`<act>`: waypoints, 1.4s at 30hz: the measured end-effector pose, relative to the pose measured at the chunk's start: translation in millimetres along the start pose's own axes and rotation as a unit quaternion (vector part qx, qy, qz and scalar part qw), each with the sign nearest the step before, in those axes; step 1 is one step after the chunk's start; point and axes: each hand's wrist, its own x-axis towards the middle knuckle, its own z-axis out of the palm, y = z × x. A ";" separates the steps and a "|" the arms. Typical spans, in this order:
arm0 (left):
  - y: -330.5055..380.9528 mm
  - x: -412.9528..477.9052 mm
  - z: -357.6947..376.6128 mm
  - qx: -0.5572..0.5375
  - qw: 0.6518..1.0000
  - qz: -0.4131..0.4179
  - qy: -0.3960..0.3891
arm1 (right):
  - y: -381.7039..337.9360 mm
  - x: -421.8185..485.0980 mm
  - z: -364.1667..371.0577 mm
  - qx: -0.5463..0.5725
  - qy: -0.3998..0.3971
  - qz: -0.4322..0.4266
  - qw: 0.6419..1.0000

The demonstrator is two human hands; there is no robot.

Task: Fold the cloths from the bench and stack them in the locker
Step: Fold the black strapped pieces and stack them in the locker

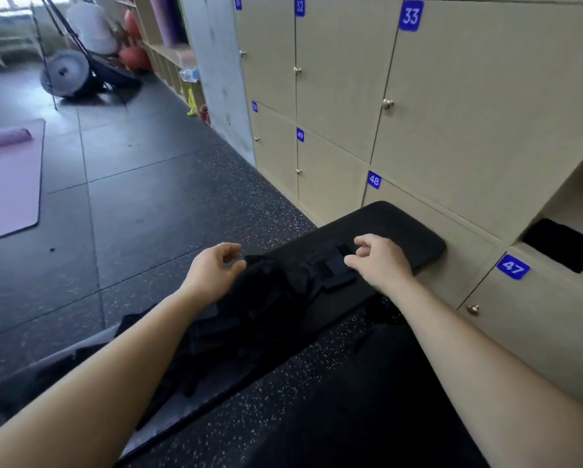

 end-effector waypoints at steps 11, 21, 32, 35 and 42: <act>-57.8 -14.5 47.3 0.093 0.993 -0.064 0.044 | -12.4 13.8 94.4 0.019 -0.162 0.015 0.986; -80.8 -5.1 69.1 0.094 0.990 -0.077 0.077 | -29.0 44.0 169.4 0.015 -0.218 0.057 0.974; -88.1 -3.8 74.6 0.106 0.988 -0.079 0.084 | -32.6 44.9 188.0 0.077 -0.225 0.084 0.968; -85.6 -2.9 71.8 0.095 0.988 -0.091 0.074 | -31.6 45.2 185.5 0.109 -0.217 0.089 0.966; -54.9 2.1 57.1 -0.083 0.985 -0.137 0.069 | -38.7 46.3 159.2 0.244 -0.187 0.070 0.949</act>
